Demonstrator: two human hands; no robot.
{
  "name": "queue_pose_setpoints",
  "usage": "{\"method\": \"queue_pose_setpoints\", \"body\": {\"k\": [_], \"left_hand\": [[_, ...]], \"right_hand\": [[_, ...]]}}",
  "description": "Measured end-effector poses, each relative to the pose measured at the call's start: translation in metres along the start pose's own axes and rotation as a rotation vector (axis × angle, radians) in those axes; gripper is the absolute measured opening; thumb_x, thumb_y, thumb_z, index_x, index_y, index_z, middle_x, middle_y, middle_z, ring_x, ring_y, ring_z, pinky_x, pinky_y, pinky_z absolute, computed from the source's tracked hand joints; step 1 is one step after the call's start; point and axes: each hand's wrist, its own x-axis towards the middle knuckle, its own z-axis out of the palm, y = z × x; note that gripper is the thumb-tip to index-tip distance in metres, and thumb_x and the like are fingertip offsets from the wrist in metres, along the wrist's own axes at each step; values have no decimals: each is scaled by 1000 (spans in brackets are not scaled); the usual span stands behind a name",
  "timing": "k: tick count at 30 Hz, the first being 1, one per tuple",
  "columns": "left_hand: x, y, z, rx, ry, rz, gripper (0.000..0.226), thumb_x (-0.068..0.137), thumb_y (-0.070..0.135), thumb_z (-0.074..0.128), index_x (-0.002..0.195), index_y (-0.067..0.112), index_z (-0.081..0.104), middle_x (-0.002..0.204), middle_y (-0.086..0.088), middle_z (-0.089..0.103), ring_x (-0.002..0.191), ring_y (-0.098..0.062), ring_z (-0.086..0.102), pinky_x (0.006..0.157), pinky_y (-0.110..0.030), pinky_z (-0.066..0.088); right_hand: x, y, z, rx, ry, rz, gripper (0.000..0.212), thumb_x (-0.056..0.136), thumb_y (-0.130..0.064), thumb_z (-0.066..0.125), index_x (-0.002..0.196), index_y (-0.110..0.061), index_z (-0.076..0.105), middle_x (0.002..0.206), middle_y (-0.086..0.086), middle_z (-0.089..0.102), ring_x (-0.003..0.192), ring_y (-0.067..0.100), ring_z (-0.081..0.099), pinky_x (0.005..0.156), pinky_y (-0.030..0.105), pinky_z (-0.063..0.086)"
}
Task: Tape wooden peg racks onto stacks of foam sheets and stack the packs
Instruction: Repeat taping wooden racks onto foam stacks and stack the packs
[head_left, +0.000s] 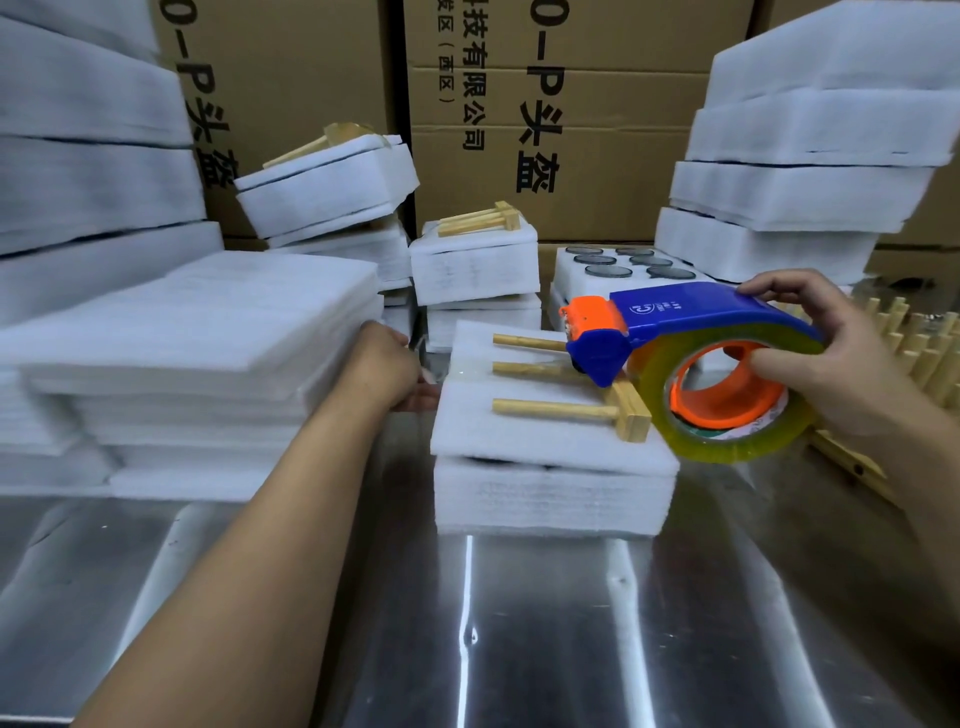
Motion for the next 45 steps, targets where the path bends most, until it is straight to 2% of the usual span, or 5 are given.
{"method": "queue_pose_setpoints", "body": {"k": [8,19,32,36,45], "left_hand": [[3,6,-9,-158,-107,-22,52,90,65,35,84,16,50,41,-4,61,40,-16,64,35,-22,46],[12,-6,-3,359,-79,19,22,96,10,40,76,4,47,55,-11,47,28,-15,41,31,-11,30],[32,-24,14,919,-174,37,21,96,10,45,105,-4,58,71,-10,48,60,-17,45,54,-26,39],[50,-26,26,753,-111,-76,36,101,4,35,66,10,40,65,-6,29,56,-11,26,64,-23,32],[46,-26,31,639,-103,-145,42,102,9,34,61,12,32,64,-8,27,54,-13,24,43,-21,27]], "right_hand": [[-2,-4,1,2,-6,10,61,75,22,56,94,-37,57,101,-15,56,69,8,65,61,16,55],[-3,-5,1,-24,-1,14,63,75,21,56,93,-39,57,99,-17,57,68,7,65,59,15,54],[-3,-7,4,-43,9,7,63,74,23,56,94,-37,57,88,-30,62,65,2,65,57,12,52],[-3,-7,4,-40,11,10,63,74,22,57,93,-38,56,89,-27,62,66,3,64,57,13,52],[-2,-6,5,-35,10,-1,65,74,23,57,93,-38,57,89,-27,62,66,5,65,58,13,52]]}}
